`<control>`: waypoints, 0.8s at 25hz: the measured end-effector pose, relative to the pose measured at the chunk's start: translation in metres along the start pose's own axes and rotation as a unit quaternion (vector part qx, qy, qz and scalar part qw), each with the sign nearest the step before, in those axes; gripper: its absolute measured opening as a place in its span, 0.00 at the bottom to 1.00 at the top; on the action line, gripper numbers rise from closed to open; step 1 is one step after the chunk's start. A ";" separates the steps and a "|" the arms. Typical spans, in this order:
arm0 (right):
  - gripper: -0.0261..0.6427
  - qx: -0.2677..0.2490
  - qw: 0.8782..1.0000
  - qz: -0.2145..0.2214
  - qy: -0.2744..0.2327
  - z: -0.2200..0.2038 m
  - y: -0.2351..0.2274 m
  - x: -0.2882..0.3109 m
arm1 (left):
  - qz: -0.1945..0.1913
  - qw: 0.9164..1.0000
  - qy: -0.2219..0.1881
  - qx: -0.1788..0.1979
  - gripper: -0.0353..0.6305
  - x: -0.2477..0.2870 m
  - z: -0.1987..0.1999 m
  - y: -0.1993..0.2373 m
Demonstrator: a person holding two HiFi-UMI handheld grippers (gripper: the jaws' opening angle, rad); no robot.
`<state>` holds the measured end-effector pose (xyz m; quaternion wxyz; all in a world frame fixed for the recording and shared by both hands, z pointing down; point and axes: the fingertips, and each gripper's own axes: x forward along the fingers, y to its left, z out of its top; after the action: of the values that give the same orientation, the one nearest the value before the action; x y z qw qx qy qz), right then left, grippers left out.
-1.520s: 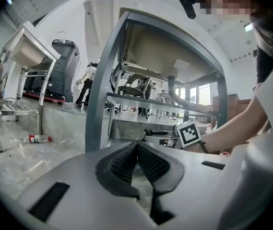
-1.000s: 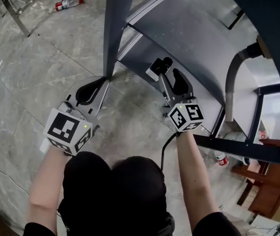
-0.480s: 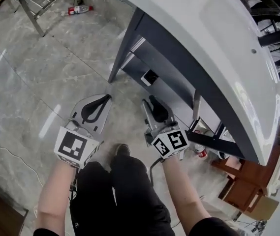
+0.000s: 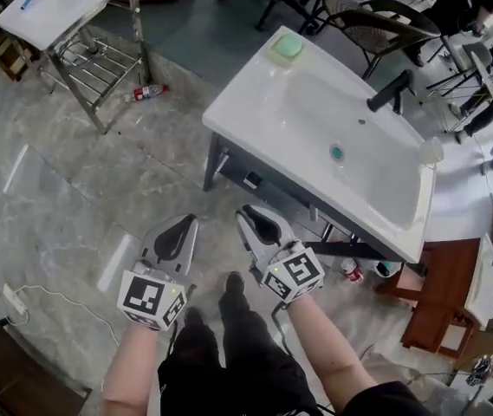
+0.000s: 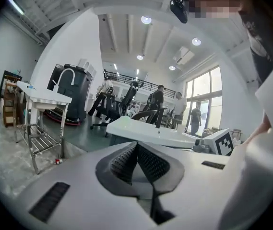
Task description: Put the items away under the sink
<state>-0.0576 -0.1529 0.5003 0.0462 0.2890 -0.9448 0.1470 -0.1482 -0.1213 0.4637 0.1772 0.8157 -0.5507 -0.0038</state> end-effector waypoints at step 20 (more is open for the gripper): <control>0.04 0.046 0.979 -0.145 -0.139 0.142 0.084 -0.187 | -0.118 0.993 -0.003 0.014 0.07 -0.096 0.079 -0.139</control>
<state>0.0503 -0.0303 0.3115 -0.0780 0.4426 -0.8823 0.1399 -0.0772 -0.0114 0.3311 0.1623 0.8773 -0.4514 -0.0192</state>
